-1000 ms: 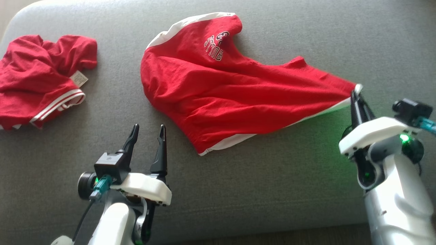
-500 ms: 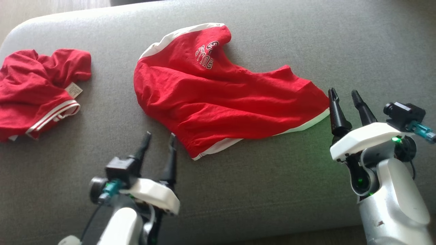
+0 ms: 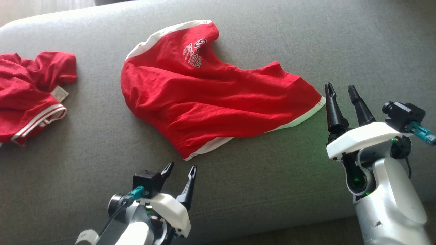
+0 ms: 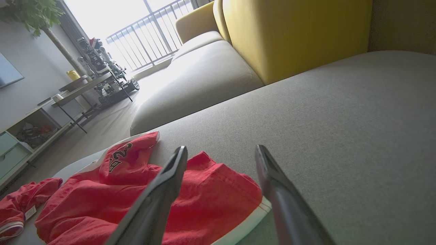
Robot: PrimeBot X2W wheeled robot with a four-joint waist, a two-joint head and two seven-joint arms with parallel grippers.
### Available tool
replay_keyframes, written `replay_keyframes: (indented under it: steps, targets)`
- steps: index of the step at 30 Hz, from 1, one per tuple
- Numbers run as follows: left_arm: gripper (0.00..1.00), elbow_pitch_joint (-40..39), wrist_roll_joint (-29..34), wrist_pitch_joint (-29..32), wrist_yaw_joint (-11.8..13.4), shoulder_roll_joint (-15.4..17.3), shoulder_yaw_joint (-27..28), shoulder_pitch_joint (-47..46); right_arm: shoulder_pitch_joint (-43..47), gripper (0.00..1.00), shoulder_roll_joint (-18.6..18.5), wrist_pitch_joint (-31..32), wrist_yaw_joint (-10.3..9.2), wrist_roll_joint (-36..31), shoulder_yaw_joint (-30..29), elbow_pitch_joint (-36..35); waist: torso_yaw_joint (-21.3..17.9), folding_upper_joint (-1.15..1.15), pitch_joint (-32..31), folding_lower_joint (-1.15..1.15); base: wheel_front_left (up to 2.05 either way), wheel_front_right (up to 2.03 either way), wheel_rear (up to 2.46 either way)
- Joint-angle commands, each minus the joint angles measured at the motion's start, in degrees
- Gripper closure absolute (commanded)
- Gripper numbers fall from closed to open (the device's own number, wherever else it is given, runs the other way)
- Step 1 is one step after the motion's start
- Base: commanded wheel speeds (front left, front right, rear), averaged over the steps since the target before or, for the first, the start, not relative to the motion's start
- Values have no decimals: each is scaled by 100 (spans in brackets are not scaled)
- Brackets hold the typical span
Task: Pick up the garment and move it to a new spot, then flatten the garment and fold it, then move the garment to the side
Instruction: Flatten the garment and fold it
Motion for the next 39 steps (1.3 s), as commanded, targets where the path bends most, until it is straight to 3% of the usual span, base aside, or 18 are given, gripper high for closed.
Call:
replay_keyframes:
  steps: [1, 27, 28, 29, 30, 31, 39]
  targets:
    - [0, -118, -31, -23, 31, 26, 153, -279, -71, 0, 43, -67, -1, 48, 152, -167, -27, 0, 39, 0, 0, 0, 0]
    - [0, 535, -193, -617, 207, 24, -350, -950, -158, 0, 43, -5, -1, -72, 128, -158, -80, 0, 344, 0, 0, 0, 0]
    - [7, 557, -207, -627, 182, 24, -378, -967, -162, 0, 43, -1, -1, -74, 130, -158, -82, 0, 353, 0, 0, 0, 0]
    - [58, 586, -217, -634, 165, 24, -406, -984, -166, 0, 43, 4, -1, -78, 130, -159, -84, 0, 361, 0, 0, 0, 0]
    - [90, 613, -226, -642, 155, 24, -431, -1001, -169, 0, 43, 9, -1, -86, 127, -161, -84, 0, 369, 0, 0, 0, 0]
    - [100, 638, -236, -648, 150, 24, -454, -1017, -170, 0, 43, 14, -1, -96, 121, -164, -82, 0, 377, 0, 0, 0, 0]
    - [100, 654, -179, -685, 177, 35, -572, -1130, -109, 0, 43, 65, -1, -99, -27, -130, 31, 0, 435, 0, 0, 0, 0]
